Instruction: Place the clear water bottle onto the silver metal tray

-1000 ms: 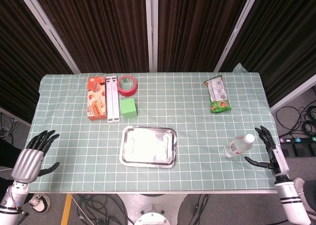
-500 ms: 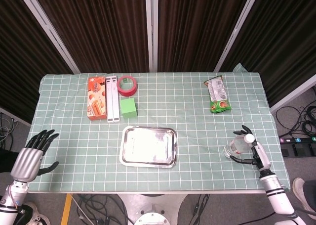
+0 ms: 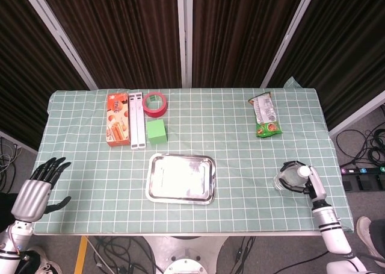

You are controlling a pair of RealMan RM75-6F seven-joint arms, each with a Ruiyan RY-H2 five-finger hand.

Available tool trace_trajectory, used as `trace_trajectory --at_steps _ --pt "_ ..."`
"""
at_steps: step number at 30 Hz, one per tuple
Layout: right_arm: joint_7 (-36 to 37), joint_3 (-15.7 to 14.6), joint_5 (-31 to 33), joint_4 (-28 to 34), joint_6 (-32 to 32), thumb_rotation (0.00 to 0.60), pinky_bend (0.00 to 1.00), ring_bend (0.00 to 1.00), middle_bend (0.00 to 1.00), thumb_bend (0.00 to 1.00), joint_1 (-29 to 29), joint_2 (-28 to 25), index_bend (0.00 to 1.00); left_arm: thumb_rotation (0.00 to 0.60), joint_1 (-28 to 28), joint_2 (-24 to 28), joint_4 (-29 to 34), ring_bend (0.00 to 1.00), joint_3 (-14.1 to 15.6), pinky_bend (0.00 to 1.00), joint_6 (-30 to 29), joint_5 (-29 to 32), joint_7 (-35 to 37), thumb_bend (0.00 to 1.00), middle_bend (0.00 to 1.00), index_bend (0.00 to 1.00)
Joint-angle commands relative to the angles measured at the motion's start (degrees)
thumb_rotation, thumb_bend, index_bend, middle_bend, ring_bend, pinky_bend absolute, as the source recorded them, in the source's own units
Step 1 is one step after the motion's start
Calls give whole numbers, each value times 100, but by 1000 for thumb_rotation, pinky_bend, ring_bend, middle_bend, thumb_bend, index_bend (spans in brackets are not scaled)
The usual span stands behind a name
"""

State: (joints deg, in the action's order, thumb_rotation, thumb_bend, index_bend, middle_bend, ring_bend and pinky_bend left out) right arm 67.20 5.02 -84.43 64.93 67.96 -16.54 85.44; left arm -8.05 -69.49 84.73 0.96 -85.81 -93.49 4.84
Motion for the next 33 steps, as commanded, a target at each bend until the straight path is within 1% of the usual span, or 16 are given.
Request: trace_trajectory --at_steps 1,6,12,16,19,22,25,27,31,33 --pt "-74 41 31 106 0 600 364 345 544 303 -19 -56 702 600 2 0 8 97 3 169 -1 1 4 207 187 182" --pt "-259 135 -48 566 164 600 371 349 546 316 -62 -309 707 600 -10 7 39 97 -9 169 -3 -1 -19 207 187 182" --pt "-827 438 22 1397 118 600 378 359 550 314 -319 -654 707 600 -4 15 76 97 -6 169 -8 6 -33 207 187 182" --pt "-1385 644 259 1828 -98 600 400 379 556 314 -535 -685 709 600 7 2 61 97 12 169 6 16 -38 207 187 183" --pt "-1675 785 336 2153 -260 600 415 388 561 321 -723 -743 713 600 -2 -18 43 96 7 169 20 23 -31 207 186 183" --pt "-2035 1002 220 2603 -179 600 422 388 563 325 -927 -829 716 600 -18 -37 41 97 -9 169 33 32 -35 207 187 182" --pt "-2214 1107 212 2865 -94 600 423 388 564 324 -1012 -820 717 600 -14 -47 37 97 -8 169 41 50 -28 207 187 182" --pt "-2304 1059 398 2755 -186 600 424 388 564 324 -1018 -705 717 600 -4 -54 23 96 -2 169 50 72 -6 207 187 182" --pt "-2373 862 1293 1809 -967 600 424 388 565 334 -1094 -149 717 600 12 -59 -35 97 14 169 68 101 46 207 187 182" --pt "-2342 879 1268 1668 -988 600 424 388 565 346 -1134 -11 717 600 8 -58 -48 96 10 169 67 98 59 207 187 183"
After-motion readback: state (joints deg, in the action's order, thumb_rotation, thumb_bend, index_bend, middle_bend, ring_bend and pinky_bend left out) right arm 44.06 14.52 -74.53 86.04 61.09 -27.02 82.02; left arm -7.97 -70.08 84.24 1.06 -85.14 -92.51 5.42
